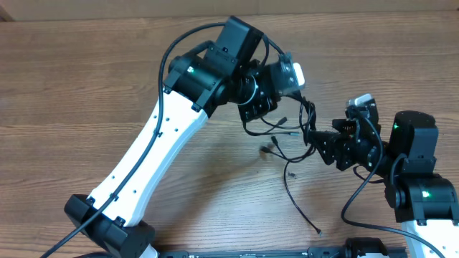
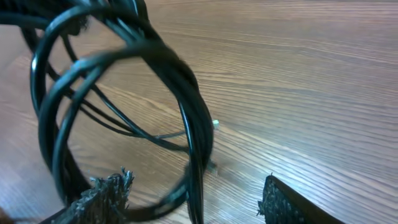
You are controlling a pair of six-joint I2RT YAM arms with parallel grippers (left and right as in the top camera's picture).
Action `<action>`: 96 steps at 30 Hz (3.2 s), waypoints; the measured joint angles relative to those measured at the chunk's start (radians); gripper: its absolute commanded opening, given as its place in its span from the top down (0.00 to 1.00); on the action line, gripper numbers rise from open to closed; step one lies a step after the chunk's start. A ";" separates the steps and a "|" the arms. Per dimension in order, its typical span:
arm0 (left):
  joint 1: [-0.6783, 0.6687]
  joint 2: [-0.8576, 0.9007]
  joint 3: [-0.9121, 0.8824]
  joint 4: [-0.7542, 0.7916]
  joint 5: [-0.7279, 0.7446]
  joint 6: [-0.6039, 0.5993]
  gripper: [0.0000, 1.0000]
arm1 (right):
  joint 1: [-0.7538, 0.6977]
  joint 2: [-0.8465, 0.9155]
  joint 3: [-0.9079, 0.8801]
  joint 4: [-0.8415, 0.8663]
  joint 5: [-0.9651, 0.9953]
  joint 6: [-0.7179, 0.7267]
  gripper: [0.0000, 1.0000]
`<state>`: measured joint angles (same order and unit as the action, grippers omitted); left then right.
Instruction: Untangle cables
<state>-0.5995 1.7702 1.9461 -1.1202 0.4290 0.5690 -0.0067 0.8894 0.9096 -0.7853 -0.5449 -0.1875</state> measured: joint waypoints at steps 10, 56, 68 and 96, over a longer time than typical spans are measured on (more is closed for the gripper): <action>0.001 0.000 0.000 0.015 0.054 -0.177 0.96 | 0.000 0.000 0.000 0.051 0.029 0.002 0.42; 0.000 0.000 0.000 -0.020 -0.071 -0.513 0.96 | 0.000 0.000 0.000 0.206 -0.040 0.056 0.40; -0.103 0.000 0.000 -0.009 -0.070 -0.507 0.96 | 0.000 0.001 0.000 0.209 -0.076 0.057 0.33; -0.113 0.000 0.000 -0.078 -0.154 -0.457 0.96 | 0.000 0.085 0.000 0.137 -0.057 0.056 0.94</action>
<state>-0.7120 1.7702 1.9457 -1.1984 0.2752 0.1123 -0.0067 0.9749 0.9096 -0.6479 -0.6022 -0.1310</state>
